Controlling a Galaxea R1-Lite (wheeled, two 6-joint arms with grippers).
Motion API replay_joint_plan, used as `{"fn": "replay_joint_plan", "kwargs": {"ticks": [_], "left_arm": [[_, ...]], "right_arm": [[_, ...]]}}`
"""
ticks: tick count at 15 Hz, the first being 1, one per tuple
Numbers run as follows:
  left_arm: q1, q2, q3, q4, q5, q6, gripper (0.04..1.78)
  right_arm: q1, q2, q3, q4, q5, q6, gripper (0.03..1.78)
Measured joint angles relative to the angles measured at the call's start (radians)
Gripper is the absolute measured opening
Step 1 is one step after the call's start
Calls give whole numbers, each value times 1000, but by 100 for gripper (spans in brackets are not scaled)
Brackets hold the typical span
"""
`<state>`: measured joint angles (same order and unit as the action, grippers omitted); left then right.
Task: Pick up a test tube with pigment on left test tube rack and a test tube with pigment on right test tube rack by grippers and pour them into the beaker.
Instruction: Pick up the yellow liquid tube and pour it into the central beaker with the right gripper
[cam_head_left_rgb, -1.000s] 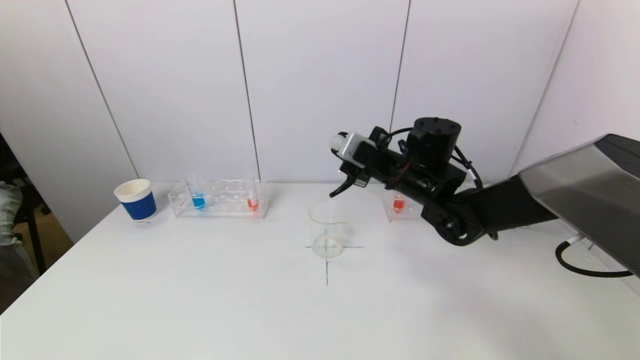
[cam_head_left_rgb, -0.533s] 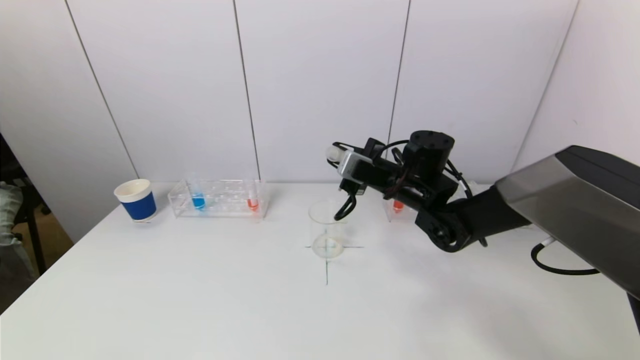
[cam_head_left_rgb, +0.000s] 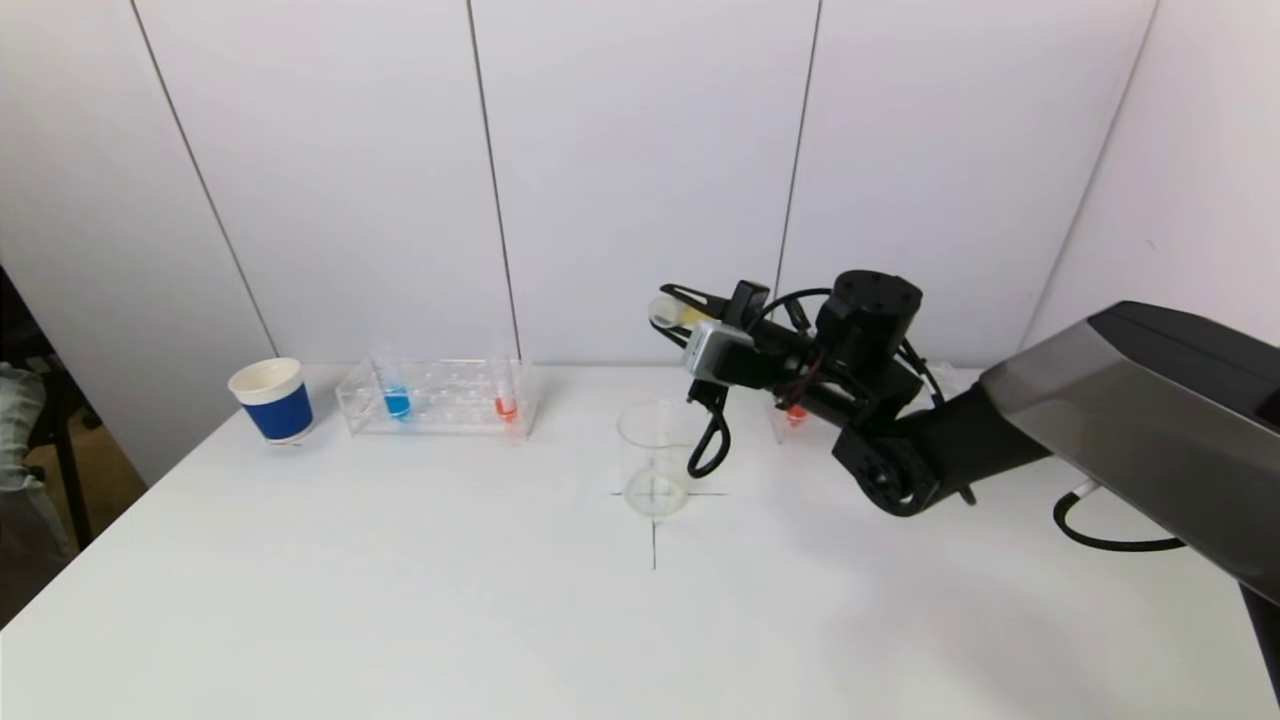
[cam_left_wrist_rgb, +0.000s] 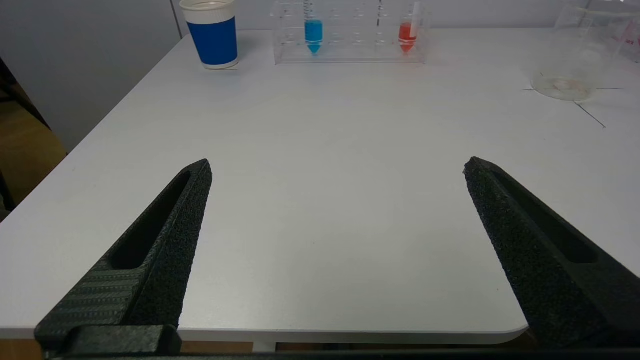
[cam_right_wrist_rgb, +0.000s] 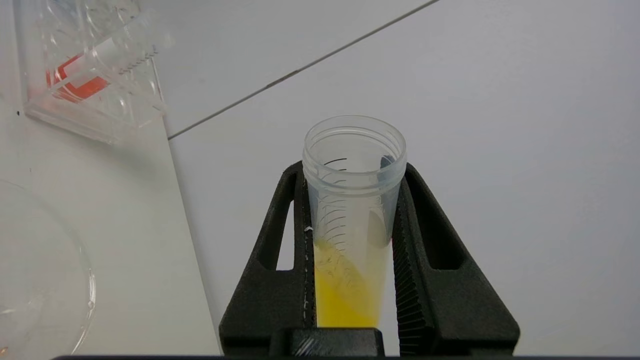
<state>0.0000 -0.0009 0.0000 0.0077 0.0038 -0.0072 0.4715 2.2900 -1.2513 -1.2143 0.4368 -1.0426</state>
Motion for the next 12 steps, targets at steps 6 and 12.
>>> {"fn": "replay_joint_plan", "kwargs": {"ticks": [6, 12], "left_arm": [[0, 0, 0, 0, 1, 0, 176], [0, 0, 0, 0, 0, 0, 176]], "right_arm": [[-4, 12, 16, -40, 45, -69, 50], [-3, 15, 27, -64, 73, -118, 50]]}}
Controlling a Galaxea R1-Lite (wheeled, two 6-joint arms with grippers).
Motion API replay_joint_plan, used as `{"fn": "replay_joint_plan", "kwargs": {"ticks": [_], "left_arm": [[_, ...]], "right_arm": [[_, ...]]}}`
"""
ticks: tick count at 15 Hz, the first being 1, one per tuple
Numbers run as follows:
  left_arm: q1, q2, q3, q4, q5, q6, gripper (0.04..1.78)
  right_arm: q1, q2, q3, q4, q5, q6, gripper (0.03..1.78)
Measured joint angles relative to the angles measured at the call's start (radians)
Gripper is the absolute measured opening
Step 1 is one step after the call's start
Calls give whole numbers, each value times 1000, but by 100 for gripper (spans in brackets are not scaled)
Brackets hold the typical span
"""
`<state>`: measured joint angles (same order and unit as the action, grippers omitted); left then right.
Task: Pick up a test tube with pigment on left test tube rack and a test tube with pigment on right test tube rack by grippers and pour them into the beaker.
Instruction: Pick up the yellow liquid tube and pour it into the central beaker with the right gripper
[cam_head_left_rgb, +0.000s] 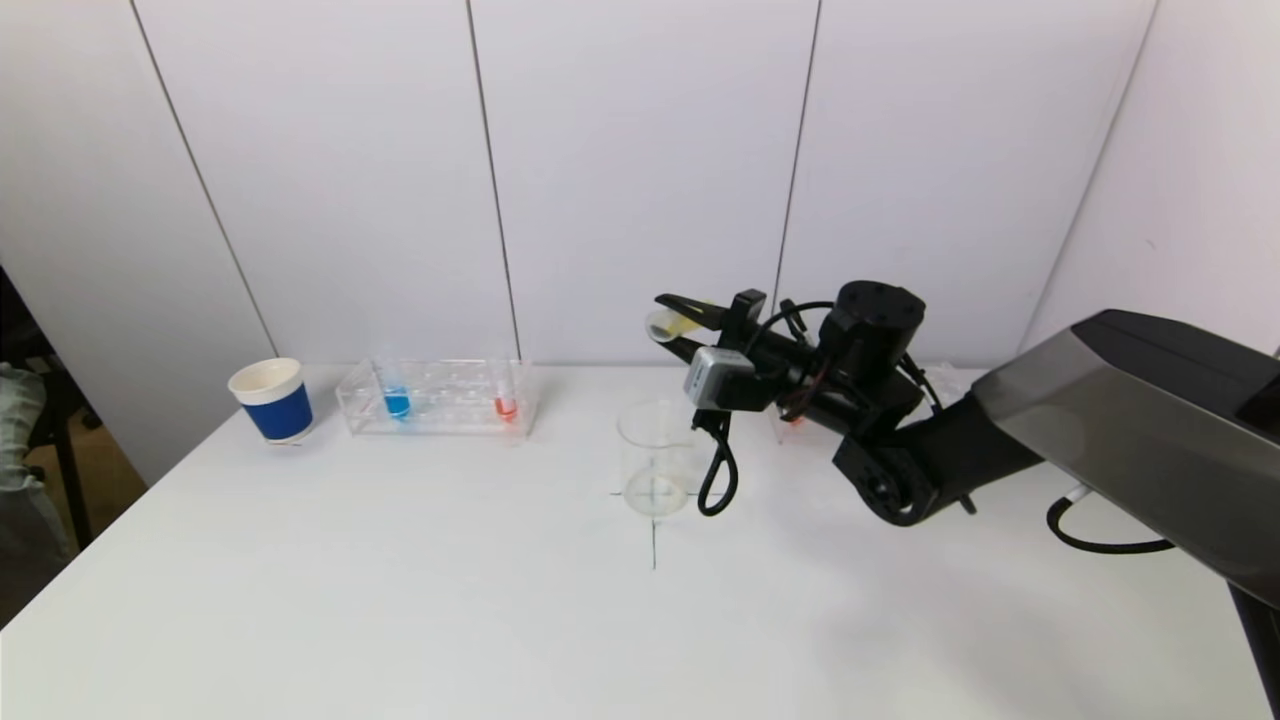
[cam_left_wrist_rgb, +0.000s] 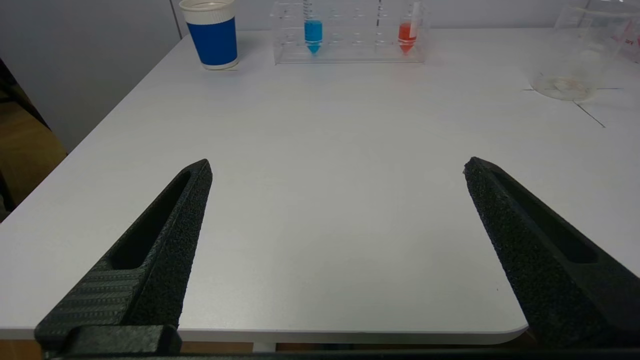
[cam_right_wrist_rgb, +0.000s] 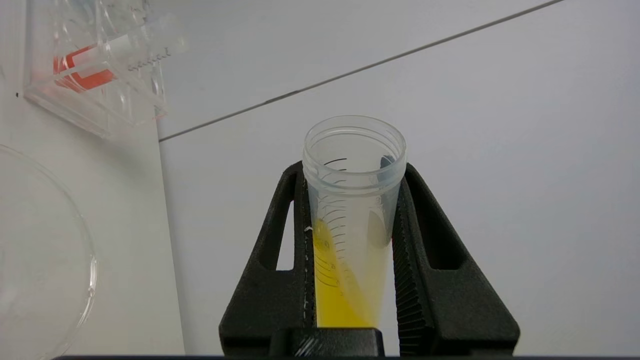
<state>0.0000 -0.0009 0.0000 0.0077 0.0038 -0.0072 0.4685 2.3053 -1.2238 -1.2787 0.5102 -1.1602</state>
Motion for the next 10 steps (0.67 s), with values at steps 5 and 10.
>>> {"fn": "replay_joint_plan", "kwargs": {"ticks": [5, 10], "left_arm": [[0, 0, 0, 0, 0, 0, 176], [0, 0, 0, 0, 0, 0, 176]], "right_arm": [[9, 1, 5, -1, 9, -29, 50], [7, 1, 8, -18, 20, -35, 50]]}}
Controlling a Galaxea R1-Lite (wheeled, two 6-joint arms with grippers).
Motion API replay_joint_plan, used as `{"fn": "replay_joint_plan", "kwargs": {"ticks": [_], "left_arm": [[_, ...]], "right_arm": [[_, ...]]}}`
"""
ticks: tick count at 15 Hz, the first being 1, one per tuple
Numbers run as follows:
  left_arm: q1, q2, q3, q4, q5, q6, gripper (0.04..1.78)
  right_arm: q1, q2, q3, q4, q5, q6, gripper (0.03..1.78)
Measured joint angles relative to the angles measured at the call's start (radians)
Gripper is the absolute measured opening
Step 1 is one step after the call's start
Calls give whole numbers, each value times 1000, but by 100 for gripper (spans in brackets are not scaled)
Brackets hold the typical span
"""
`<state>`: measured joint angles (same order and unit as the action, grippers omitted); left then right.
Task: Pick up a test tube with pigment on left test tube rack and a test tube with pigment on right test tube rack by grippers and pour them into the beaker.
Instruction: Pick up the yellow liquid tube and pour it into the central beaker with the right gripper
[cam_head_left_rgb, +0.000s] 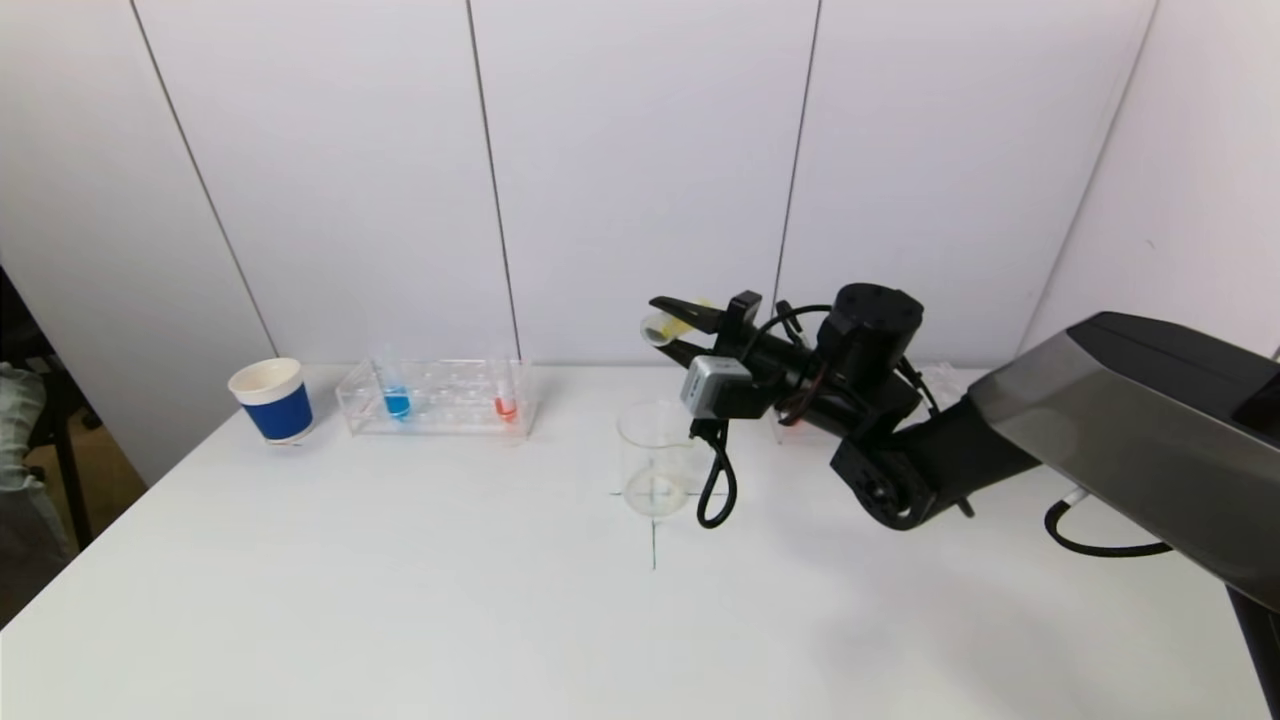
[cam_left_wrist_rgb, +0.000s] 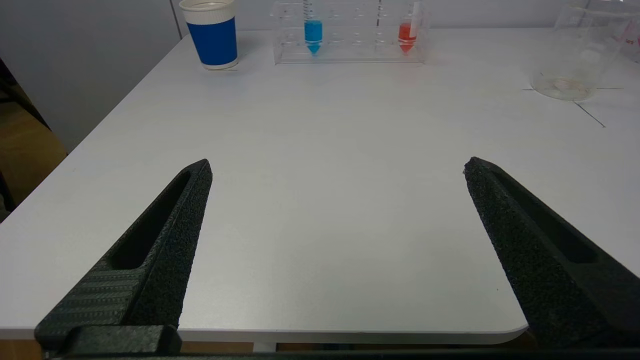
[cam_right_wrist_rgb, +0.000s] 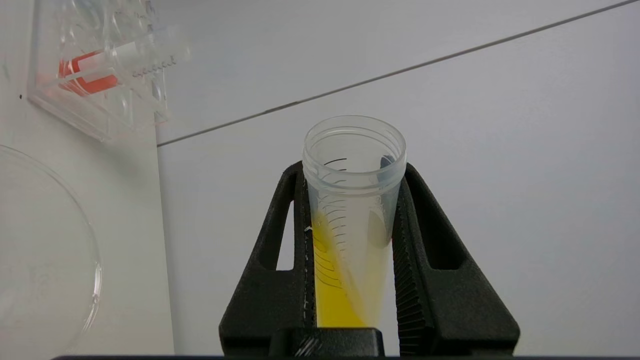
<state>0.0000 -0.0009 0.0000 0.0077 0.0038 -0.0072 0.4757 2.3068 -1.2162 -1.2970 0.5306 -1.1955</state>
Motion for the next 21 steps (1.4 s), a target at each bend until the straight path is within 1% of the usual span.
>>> {"fn": "replay_joint_plan", "kwargs": {"ticks": [3, 7, 14, 21], "left_arm": [[0, 0, 0, 0, 0, 0, 176], [0, 0, 0, 0, 0, 0, 176], [0, 0, 0, 0, 0, 0, 176], [0, 0, 0, 0, 0, 0, 176]], "right_arm": [[-3, 1, 3, -5, 9, -9, 50], [-18, 2, 11, -5, 36, -35, 50], [-50, 23, 26, -10, 47, -77, 50], [-54, 45, 21, -1, 47, -128, 50]]}}
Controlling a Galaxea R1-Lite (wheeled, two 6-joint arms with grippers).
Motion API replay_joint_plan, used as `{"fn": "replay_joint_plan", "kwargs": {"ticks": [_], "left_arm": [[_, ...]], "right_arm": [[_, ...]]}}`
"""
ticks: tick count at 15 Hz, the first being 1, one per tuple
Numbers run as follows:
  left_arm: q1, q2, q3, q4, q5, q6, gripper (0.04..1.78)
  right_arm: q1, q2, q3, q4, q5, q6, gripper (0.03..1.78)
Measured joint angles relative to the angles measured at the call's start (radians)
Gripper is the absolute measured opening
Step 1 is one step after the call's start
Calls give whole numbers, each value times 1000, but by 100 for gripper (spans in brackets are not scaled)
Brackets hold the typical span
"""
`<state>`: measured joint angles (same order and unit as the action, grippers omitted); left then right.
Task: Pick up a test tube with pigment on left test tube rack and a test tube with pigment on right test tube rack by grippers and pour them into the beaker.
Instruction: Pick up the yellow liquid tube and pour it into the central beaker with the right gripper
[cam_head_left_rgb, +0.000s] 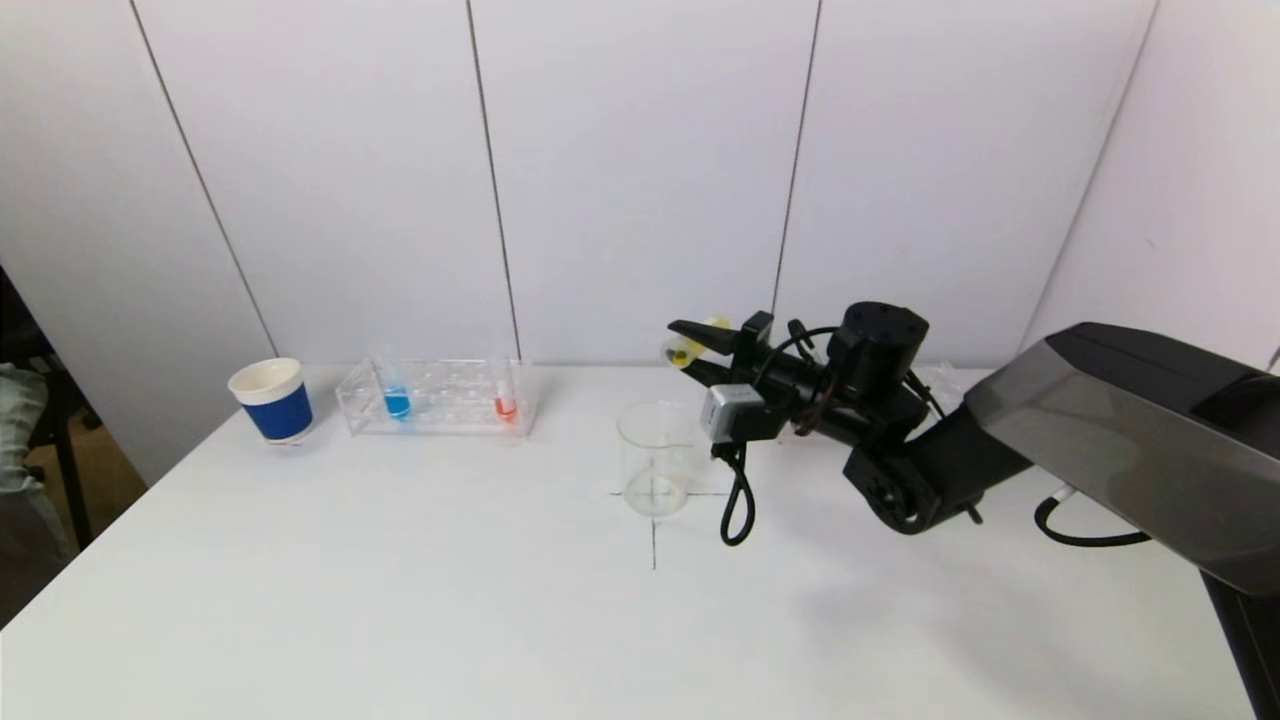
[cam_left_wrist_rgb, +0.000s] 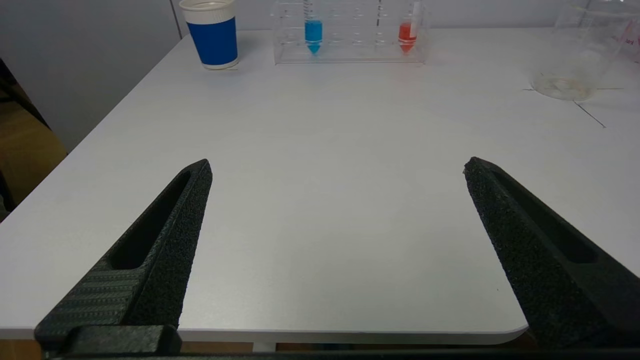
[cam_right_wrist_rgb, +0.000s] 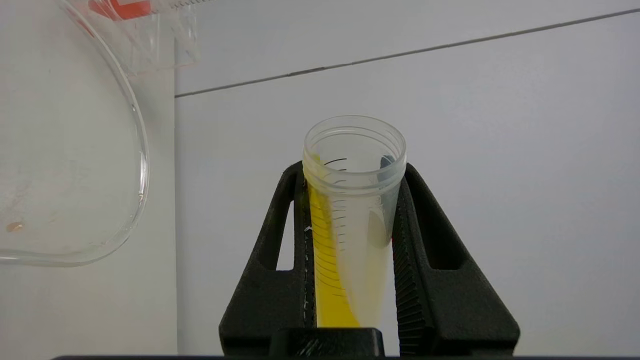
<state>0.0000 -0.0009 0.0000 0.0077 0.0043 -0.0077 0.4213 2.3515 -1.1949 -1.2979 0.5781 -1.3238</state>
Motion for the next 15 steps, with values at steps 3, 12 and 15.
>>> {"fn": "replay_joint_plan", "kwargs": {"ticks": [3, 12, 15], "left_arm": [[0, 0, 0, 0, 0, 0, 176], [0, 0, 0, 0, 0, 0, 176], [0, 0, 0, 0, 0, 0, 176]], "right_arm": [[0, 2, 0, 1, 0, -24, 50], [0, 2, -3, 9, -7, -87, 50], [0, 2, -4, 17, -7, -100, 50]]}}
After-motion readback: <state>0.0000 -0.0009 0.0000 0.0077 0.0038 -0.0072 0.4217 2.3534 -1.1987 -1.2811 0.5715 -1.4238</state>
